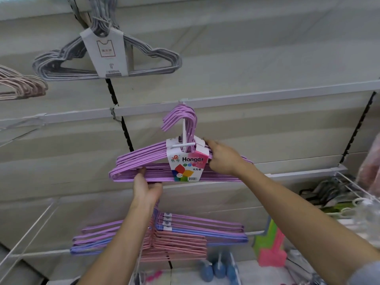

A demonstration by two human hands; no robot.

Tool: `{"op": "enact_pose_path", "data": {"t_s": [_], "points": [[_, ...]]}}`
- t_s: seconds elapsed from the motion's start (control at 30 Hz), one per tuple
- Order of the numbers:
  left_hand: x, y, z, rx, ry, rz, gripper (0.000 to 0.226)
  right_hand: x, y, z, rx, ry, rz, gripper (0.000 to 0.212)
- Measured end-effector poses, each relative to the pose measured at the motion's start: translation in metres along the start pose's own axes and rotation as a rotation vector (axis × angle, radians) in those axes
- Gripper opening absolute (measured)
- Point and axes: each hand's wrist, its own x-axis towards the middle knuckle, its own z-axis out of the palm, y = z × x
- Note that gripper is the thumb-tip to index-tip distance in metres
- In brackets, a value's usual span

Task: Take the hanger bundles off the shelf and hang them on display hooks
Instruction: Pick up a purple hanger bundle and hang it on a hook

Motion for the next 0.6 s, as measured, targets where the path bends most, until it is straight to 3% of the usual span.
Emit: {"op": "enact_pose_path", "data": {"t_s": [0.17, 0.3, 0.6], "points": [[-0.009, -0.004, -0.004, 0.157, 0.023, -0.015, 0.028, -0.009, 0.002, 0.001, 0.004, 0.075, 0.062, 0.076], [-0.022, -0.004, -0.011, 0.320, 0.017, -0.097, 0.006, -0.027, 0.006, 0.004, -0.042, 0.156, 0.027, 0.072], [-0.073, 0.001, -0.031, 0.534, -0.121, -0.219, 0.010, -0.095, 0.012, 0.018, -0.082, 0.386, -0.017, 0.051]]}}
